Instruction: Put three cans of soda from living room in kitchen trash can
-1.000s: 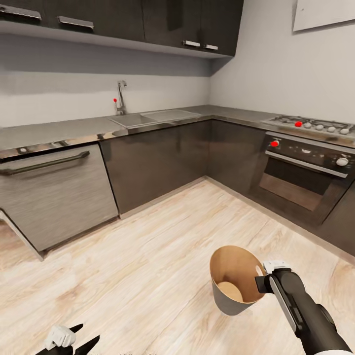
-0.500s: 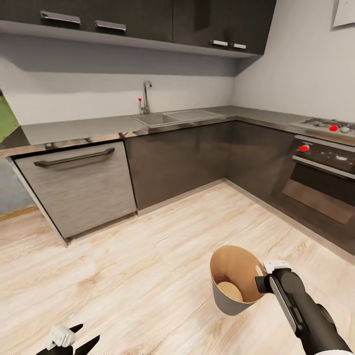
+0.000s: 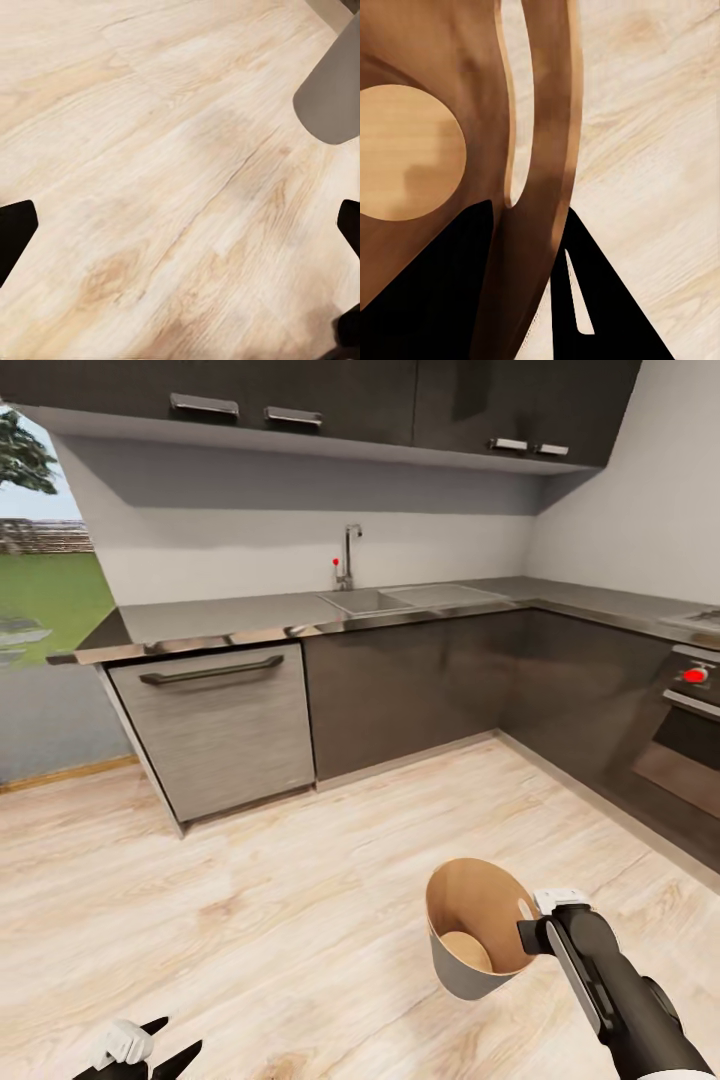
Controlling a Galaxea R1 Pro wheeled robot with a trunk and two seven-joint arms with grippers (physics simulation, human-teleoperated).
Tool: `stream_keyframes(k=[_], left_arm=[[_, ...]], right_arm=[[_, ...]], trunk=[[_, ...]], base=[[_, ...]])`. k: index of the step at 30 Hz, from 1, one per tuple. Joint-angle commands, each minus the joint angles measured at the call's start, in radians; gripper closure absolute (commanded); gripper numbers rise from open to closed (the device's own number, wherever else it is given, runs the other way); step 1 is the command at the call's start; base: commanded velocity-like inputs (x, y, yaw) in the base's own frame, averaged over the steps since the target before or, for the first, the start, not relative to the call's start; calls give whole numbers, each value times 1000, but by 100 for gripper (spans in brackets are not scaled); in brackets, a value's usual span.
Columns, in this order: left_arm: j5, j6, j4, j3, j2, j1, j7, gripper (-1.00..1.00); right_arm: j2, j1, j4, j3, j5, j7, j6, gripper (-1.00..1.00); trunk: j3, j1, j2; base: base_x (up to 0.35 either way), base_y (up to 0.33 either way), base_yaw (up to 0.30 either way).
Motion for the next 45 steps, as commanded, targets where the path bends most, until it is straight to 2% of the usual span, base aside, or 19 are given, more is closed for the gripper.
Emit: stream_keyframes(k=[1, 45], left_arm=[[0, 0, 0, 0, 0, 0, 0, -100], [0, 0, 0, 0, 0, 0, 0, -100]], right_arm=[[0, 0, 0, 1, -8, 1, 0, 100], [0, 0, 2, 2, -8, 1, 0, 100]], trunk=[[0, 0, 0], [0, 0, 0]], base=[[0, 0, 291], [0, 0, 292]])
